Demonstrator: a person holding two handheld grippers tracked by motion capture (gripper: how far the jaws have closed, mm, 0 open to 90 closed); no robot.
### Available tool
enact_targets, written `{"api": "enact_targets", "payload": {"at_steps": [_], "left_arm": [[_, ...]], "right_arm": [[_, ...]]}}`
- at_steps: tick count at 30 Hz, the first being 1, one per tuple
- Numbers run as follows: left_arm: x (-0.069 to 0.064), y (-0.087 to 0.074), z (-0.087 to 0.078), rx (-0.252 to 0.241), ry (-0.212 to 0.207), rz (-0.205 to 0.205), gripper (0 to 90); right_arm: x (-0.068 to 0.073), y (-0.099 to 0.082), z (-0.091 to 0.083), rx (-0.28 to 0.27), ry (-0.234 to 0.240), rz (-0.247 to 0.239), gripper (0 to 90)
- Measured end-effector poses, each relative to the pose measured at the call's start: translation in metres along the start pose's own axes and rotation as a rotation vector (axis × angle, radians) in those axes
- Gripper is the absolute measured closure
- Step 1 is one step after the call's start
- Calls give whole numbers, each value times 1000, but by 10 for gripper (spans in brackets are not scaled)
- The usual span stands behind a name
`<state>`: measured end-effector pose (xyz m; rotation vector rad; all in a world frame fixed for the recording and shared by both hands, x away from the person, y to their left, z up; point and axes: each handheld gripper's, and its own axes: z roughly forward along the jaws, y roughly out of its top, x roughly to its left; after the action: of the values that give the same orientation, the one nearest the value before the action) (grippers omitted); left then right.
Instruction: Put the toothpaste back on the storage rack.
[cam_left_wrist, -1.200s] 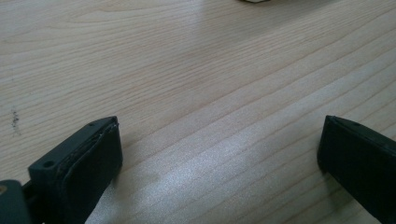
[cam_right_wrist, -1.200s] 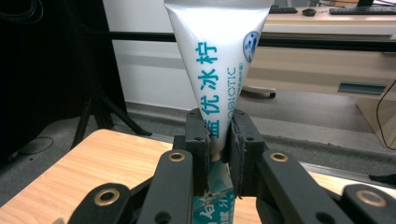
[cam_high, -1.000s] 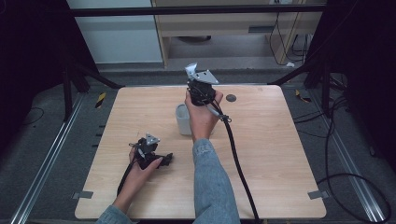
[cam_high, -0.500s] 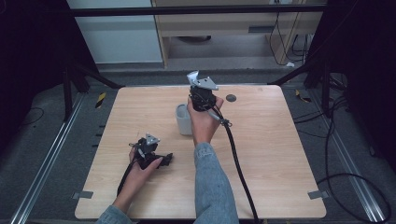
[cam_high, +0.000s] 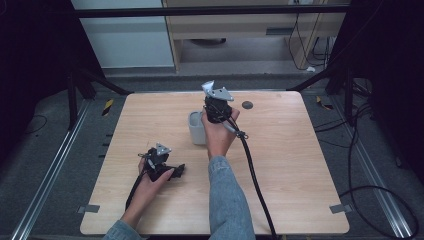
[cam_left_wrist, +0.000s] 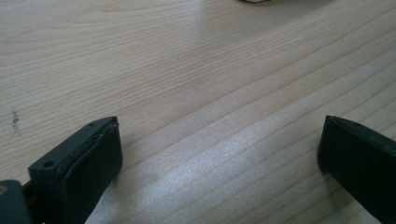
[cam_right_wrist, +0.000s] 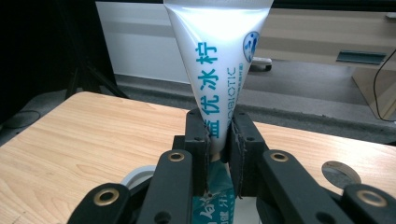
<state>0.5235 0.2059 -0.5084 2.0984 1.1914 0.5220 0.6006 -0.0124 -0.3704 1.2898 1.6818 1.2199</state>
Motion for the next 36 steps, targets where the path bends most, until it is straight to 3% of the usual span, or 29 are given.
{"api": "enact_targets", "payload": {"at_steps": [15,21,36], "left_arm": [[0,0,0,-1,0,-1,0],[0,0,0,0,0,0,0],[0,0,0,0,-1,-3,0]], "right_arm": [[10,-9,9,30,7,-9,791],[4,-17,10,45,-2,17,791],[0,-29,11,77,2,20,790]]}}
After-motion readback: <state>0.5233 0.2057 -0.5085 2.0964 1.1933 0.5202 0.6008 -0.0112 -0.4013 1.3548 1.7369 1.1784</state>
